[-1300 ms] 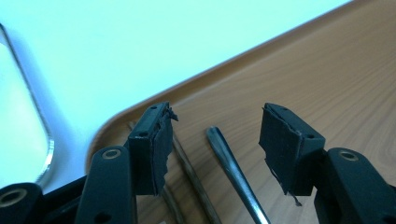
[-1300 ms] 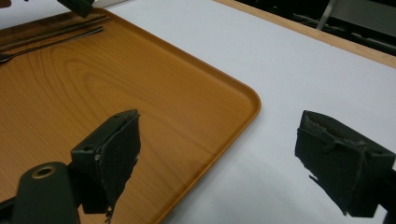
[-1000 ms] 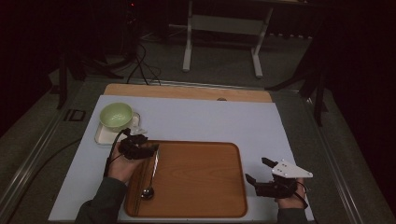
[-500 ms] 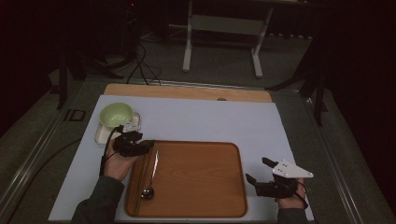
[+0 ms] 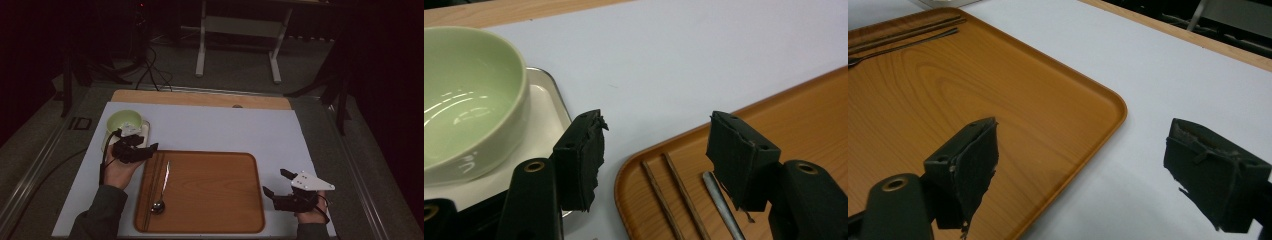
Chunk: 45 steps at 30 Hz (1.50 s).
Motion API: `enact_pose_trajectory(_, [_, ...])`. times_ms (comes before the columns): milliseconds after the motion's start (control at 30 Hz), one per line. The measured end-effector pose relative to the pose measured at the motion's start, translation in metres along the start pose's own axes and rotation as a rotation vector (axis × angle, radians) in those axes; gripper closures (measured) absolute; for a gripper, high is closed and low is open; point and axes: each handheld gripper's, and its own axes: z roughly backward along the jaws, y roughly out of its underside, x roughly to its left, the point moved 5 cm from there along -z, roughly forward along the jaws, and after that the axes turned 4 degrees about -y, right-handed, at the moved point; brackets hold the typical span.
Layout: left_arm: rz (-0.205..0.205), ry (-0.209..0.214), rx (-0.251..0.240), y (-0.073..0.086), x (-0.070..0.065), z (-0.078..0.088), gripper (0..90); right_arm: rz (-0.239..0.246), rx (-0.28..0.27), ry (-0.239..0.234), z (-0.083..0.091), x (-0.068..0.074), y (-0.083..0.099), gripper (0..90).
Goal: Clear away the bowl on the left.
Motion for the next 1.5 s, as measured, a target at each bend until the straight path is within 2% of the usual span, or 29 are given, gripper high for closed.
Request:
enact_pose_trajectory(333, [0.005,-0.057,-0.018,-0.008,0.014,0.006,35.8,-0.003,-0.004,0.003,0.002,0.0,0.0,13.8])
enact_pose_trajectory(733, [0.046,-0.134,-0.017,-0.013,0.034,0.005,26.9,-0.004,-0.006,0.004,0.001,0.0,0.0,13.8])
enact_pose_trajectory(1033, [0.075,-0.174,-0.01,-0.012,0.05,0.0,22.1,0.002,-0.005,0.0,0.0,0.002,-0.002,13.8])
enact_pose_trajectory(1167, [0.103,-0.206,-0.023,-0.014,0.064,-0.001,22.4,0.001,-0.006,0.0,0.0,0.001,-0.002,13.8])
enact_pose_trajectory(1433, [0.152,-0.26,-0.002,-0.014,0.085,-0.009,24.2,0.001,-0.006,-0.002,-0.001,0.001,-0.002,13.8])
enact_pose_trajectory(1500, [0.176,-0.276,0.008,-0.012,0.093,-0.013,24.6,-0.002,-0.008,-0.002,0.0,0.001,-0.002,13.8])
